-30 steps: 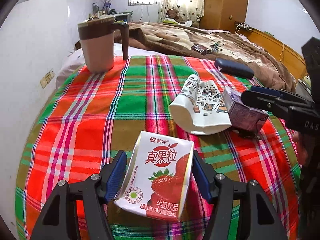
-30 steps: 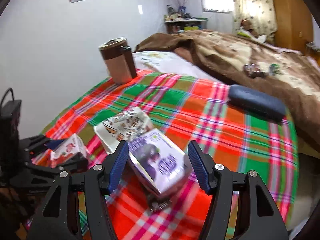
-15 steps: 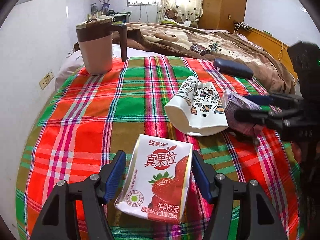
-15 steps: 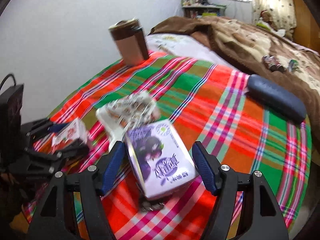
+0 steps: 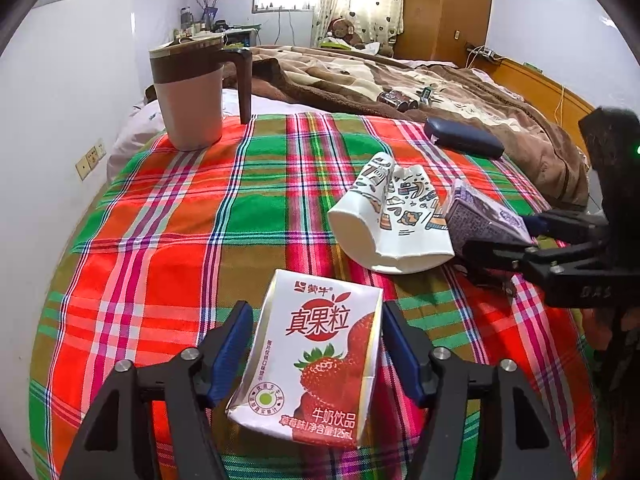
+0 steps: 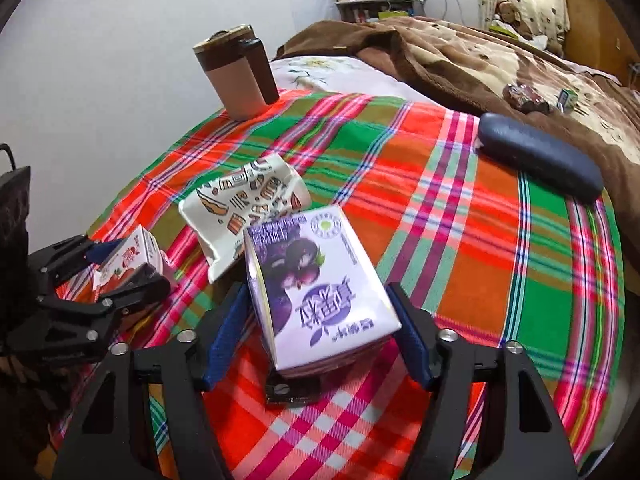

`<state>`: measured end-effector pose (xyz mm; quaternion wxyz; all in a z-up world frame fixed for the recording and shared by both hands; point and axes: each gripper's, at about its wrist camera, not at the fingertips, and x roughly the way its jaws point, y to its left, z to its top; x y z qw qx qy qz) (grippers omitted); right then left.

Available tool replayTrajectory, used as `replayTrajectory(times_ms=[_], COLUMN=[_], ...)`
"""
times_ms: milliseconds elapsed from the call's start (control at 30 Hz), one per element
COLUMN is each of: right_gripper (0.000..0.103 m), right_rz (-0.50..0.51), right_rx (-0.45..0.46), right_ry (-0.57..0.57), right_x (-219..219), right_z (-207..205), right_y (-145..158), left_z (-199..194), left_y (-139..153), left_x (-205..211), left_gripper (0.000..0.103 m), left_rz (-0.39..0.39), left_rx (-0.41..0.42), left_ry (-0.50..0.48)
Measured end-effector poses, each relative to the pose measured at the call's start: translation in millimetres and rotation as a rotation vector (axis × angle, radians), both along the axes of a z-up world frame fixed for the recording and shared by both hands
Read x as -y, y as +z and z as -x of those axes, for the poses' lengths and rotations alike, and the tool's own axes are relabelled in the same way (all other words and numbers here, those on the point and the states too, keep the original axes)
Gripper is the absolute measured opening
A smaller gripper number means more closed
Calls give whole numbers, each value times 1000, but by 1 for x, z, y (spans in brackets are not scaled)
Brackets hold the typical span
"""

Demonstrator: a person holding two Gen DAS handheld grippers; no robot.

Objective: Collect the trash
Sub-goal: 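Lift both boxes off the cloth and carry them over the white bin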

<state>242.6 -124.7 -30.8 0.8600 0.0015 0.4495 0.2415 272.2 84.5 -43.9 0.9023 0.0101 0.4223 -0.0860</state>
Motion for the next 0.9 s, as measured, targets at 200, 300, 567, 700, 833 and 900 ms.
replayTrajectory(times_ms=[200,300,567,700,833,900], right_gripper=[57,57,57,57,57,57], right_rz=[-9,-11,-16,-35,-50,-57], right_rx=[29,54,77,80,97,107], right_ry=[-33,-48,-82,-90,-107,-117], right_x=[3,4,10,15,25,32], right_z=[9,15,32,41,54,62], right_y=[6,11,20,24,31,34], left_z=[5,11,32,45,57,63], left_y=[2,5,21,32,42,47], left_x=[3,6,17,25,36,42], left_gripper=[56,56,56,56,56,56], left_rz=[-3,-3,-4,2,-3,-3], left_rx=[-1,4,37,62,85,97], left_ry=[0,-1,-7,-14,-28,-37])
